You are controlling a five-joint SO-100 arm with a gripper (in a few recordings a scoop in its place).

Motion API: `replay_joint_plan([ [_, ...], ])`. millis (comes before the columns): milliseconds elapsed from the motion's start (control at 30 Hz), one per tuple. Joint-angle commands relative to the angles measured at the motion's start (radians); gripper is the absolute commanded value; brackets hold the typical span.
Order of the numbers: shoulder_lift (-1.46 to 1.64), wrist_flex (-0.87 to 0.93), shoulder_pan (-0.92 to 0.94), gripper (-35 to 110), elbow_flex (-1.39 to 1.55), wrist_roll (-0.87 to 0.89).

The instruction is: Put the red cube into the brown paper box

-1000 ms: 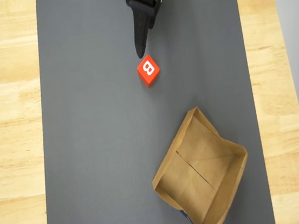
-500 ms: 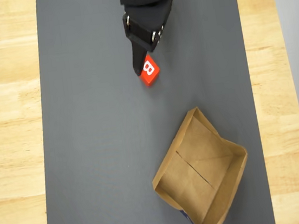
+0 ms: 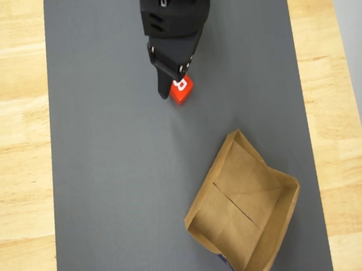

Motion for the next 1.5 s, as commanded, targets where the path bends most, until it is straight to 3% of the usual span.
replay_joint_plan([
  [0, -0.017, 0.000, -0.003, 29, -0.040, 0.006],
  [500, -0.229, -0.029, -0.017, 23, -0.137, 0.011],
  [900, -0.229, -0.067, 0.000, 0, -0.156, -0.008],
  [1233, 0.049, -0.072, 0.023, 0, -0.155, -0.169],
  [1467, 0.247, -0.299, 0.067, 0, -0.130, -0.383],
])
